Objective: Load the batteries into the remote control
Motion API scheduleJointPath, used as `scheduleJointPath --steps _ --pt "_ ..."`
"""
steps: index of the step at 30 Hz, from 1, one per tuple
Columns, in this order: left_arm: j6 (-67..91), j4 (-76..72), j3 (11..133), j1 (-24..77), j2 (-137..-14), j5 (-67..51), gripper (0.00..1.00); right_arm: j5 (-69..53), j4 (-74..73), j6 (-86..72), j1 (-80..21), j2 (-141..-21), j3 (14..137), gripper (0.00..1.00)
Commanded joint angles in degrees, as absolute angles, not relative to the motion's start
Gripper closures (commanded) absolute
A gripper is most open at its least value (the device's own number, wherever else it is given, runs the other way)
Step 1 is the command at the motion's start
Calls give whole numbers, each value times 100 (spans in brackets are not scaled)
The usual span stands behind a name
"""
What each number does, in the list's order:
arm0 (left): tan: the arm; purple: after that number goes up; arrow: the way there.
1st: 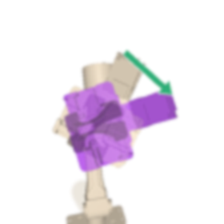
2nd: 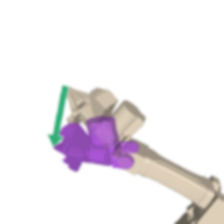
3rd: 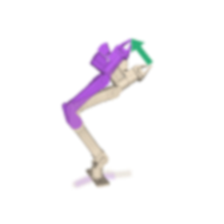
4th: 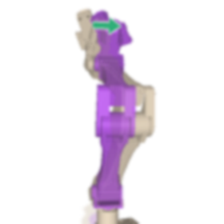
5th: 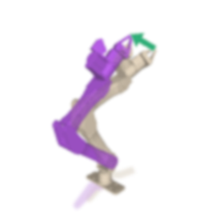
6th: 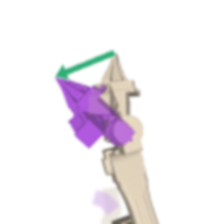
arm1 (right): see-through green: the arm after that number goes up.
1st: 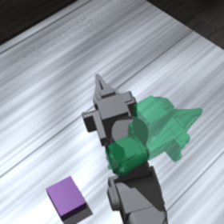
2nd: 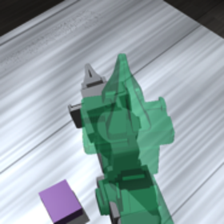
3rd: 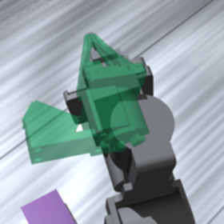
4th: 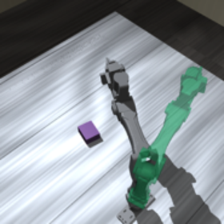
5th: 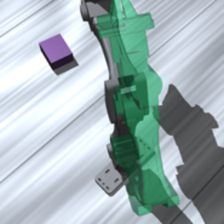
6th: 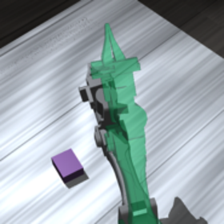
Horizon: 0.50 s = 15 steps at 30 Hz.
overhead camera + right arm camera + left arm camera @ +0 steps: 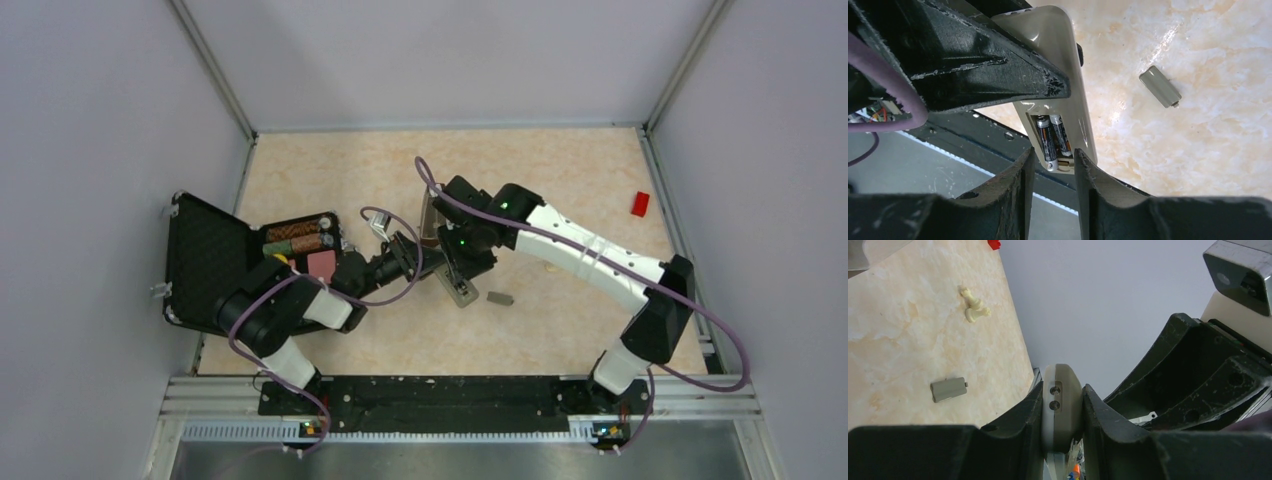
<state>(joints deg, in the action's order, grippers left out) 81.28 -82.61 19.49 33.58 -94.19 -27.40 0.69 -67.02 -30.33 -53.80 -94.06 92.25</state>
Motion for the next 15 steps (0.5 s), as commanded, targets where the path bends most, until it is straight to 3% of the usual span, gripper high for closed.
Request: scheduleJointPath --steps 1,9,15 --pt "8429 -9093 2081 3389 -9505 -2714 100 186 -6658 -3280 -5310 -8816 9428 67" --pt "8930 -9184 2184 3385 -9535 -2478 100 -241 -5553 -3048 -5332 -7768 8079 81" --pt "8991 -8869 2204 3389 -9357 -2417 100 -378 -5480 -2967 -5345 -7660 7871 81"
